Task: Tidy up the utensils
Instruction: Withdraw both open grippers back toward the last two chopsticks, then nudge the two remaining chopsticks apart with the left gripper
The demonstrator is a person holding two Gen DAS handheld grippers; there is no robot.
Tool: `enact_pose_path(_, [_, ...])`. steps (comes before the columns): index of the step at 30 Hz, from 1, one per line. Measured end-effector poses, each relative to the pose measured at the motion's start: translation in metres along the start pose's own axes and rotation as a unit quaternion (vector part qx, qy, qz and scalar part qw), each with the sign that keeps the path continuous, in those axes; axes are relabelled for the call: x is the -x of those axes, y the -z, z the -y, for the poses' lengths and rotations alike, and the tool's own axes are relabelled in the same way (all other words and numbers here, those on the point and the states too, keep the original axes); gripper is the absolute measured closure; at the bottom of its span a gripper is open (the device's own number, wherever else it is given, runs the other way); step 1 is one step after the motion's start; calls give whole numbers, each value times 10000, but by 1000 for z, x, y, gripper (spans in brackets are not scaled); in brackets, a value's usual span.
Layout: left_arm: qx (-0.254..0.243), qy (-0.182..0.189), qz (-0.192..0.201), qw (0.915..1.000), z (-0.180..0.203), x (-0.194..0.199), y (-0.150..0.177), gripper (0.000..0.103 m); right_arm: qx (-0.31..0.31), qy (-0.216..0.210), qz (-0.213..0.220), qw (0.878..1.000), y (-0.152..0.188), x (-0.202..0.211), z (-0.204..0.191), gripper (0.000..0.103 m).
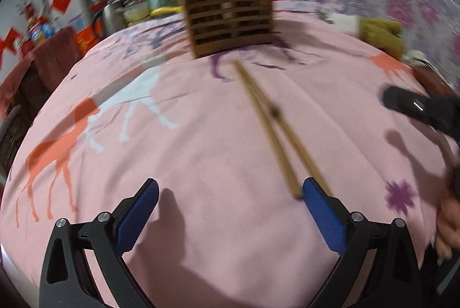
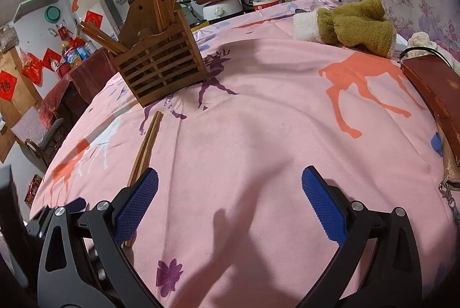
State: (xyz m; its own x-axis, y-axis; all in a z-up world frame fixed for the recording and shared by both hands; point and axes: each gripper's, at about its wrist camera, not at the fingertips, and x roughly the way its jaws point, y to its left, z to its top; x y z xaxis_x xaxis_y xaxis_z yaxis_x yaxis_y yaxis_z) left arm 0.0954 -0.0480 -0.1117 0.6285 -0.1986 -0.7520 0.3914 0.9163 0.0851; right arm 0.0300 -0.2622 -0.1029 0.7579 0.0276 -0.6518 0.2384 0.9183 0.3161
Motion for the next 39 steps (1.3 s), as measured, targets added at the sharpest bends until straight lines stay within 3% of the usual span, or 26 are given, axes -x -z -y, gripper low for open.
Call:
enact_pose_path(3, [650,-452,-189,9967,-32,-7,-6,4,34,-18,25,10000,0,1,-1,7])
enact_pose_path(5, [1268,-234,-294,9912,-65,-10,-1,6,127,-27,76,9999,1,3,-4,7])
enact_pose_path(7, [1533,-71,-49,9881,-82,-2,6,6,304,-44,108,9995,3,4,-10,7])
enact_pose_path(14, [1650,570,302,9842,-90,4,9,6,1242,-332,-174,9915,15,2,-36,7])
enact_pose_path(17, [1660,564,319,9840,-89,2,9,6,1772,-530,-460,9817,27,-3,-52,7])
enact_pose_path(22, [1690,583,346,9833,-90,4,11,6,2348,-675,-579,9680,39,-3,-73,7])
enact_pose_path(26, [1694,578,359,9832,-90,5,12,6,2742,-453,-709,9580,48,-9,-85,7])
enact_pose_path(27, [1695,579,358,9832,-90,5,12,6,2769,-310,-675,9580,48,-10,-85,7])
enact_pose_path(28, [1692,576,357,9832,-90,5,13,6,2702,95,-522,9613,44,-11,-82,8])
enact_pose_path(30, [1684,563,353,9835,-90,5,13,6,2024,687,-477,9757,28,-16,-61,8])
enact_pose_path(32, [1657,537,349,9841,-89,5,13,6,1154,513,-576,9903,10,-15,-32,9])
enact_pose_path(35, [1650,517,354,9843,-88,5,13,6,623,134,-434,9970,0,-6,-10,9])
enact_pose_path(39, [1589,447,396,9855,-84,8,14,6,1131,14,-185,9934,9,3,-26,9])
